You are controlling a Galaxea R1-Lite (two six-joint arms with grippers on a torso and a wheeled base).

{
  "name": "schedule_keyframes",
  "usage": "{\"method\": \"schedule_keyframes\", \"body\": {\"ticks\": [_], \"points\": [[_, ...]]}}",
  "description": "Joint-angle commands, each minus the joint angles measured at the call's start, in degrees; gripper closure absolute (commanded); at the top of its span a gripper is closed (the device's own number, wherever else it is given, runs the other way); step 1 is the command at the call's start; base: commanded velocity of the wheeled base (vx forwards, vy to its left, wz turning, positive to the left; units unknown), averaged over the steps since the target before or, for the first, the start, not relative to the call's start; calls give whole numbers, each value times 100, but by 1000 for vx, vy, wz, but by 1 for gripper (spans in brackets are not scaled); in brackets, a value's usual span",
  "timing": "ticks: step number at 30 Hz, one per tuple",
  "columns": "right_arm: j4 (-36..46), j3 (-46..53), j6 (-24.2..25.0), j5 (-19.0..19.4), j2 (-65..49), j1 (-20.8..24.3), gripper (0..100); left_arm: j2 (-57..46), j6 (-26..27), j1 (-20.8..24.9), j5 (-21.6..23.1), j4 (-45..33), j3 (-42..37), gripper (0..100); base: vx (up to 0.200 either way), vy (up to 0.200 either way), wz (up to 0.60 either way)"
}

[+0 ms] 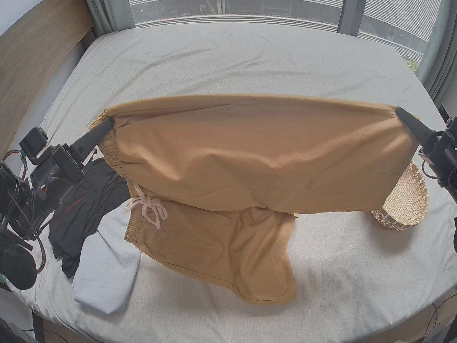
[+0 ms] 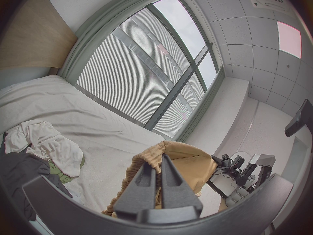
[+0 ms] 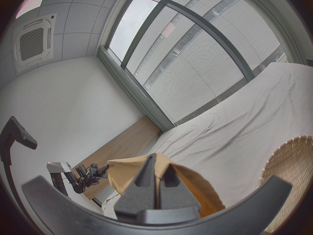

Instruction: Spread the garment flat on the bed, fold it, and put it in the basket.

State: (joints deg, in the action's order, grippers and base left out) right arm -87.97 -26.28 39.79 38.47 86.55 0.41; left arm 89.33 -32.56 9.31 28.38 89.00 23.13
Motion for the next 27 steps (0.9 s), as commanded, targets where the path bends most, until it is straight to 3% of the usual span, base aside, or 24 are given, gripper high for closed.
{"method": "schedule_keyframes", "body": {"ticks": [1,16,27], "points": [[-1,0,2,2,-24,-6,100,-21,22,0,1,3,-36,100,0,0,0],[-1,-70,-6,2,81,-24,100,-4,-13,-17,-17,3,8,100,0,0,0],[16,-975,-6,-15,1065,-50,100,497,-22,-79,-166,-6,465,100,0,0,0]]}}
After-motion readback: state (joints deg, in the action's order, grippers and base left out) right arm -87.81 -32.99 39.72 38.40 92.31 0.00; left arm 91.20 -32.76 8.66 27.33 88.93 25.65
